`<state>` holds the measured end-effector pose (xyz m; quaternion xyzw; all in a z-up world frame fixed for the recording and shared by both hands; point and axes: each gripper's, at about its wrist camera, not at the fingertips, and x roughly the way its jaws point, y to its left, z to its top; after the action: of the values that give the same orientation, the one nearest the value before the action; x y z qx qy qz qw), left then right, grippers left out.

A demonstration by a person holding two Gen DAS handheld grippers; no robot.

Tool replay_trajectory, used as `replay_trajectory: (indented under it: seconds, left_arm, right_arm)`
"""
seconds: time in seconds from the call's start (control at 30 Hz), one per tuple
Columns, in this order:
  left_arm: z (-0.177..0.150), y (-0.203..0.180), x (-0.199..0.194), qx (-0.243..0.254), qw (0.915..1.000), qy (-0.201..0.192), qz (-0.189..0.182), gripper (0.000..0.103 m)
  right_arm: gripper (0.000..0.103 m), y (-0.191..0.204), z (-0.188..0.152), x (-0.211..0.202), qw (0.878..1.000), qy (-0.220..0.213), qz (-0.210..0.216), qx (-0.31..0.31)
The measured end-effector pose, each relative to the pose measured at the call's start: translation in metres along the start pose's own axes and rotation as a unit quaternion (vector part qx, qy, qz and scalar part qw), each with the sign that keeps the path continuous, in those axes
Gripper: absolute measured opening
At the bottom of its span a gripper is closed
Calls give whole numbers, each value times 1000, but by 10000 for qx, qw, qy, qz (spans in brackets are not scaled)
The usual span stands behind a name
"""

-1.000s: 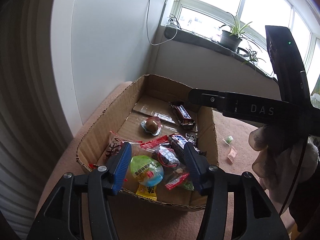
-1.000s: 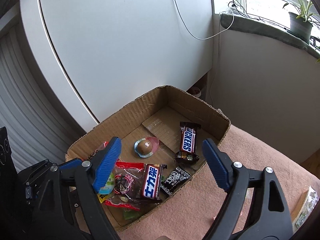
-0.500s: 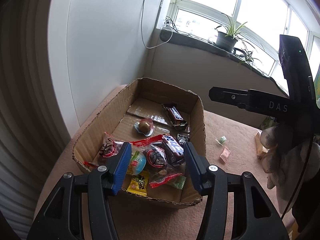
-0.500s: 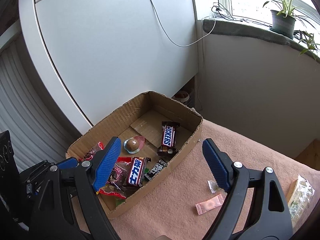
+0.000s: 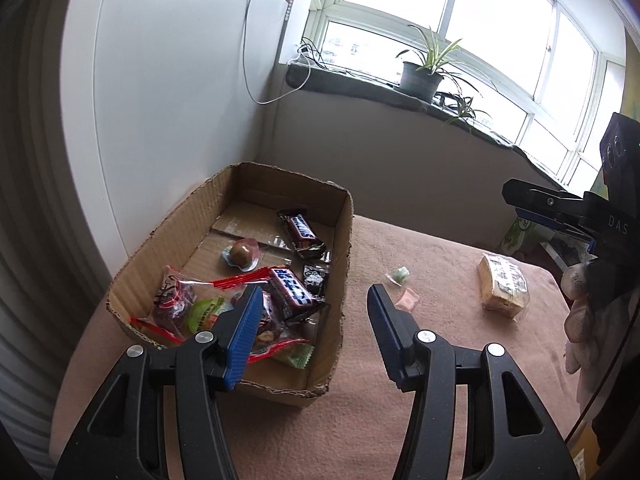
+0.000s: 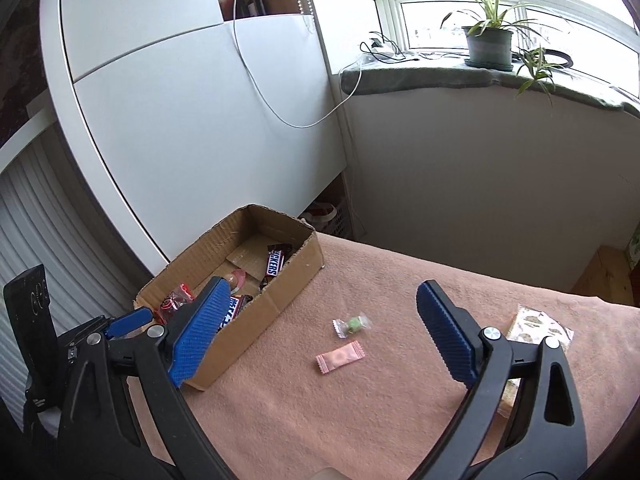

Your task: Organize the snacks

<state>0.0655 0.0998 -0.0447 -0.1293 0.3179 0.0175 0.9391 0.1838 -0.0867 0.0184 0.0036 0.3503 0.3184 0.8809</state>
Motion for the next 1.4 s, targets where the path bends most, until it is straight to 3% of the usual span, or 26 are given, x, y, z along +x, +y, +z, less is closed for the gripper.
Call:
replay_trajectory:
  seconds: [0.4,0.57,0.73,0.8,0.87,0.93,0.97,1.13,1.4]
  left_arm:
    - [-8,-54,14,376,9983,142,-423,53]
    - [-14,-74,26,546,9965,279,-577,53]
    - [-21,-88,37,596,9946,449,-716,53]
    - [-23,-89,37,593,9944,460,-739,53]
    - [-25,-87,34,557,9946,452,-750,51]
    - [-27,-84,30,526,9948,448,-749,51]
    - [-28,-81,27,500,9950,436,-743,51]
    - [-29,-62,13,344,9965,365,-674,51]
    - [-29,-31,1,69,9978,304,-586,51]
  right_arm:
    - [96,-63,-26,-74,9982,-206,-360,433]
    - [96,-68,-27,-73,9990,-113,-256,359]
    - [96,-63,-20,-52,9995,73,139,280]
    - [91,-56,-14,-34,9991,270,269,208]
    - [64,-45,-6,-10,9968,619,491,134]
    - [45,-32,0,19,9924,1062,614,115]
    - [40,-26,1,33,9899,1240,680,113]
    - [23,-9,-1,106,9788,1975,538,8]
    - [18,12,-14,181,9624,2678,72,-456]
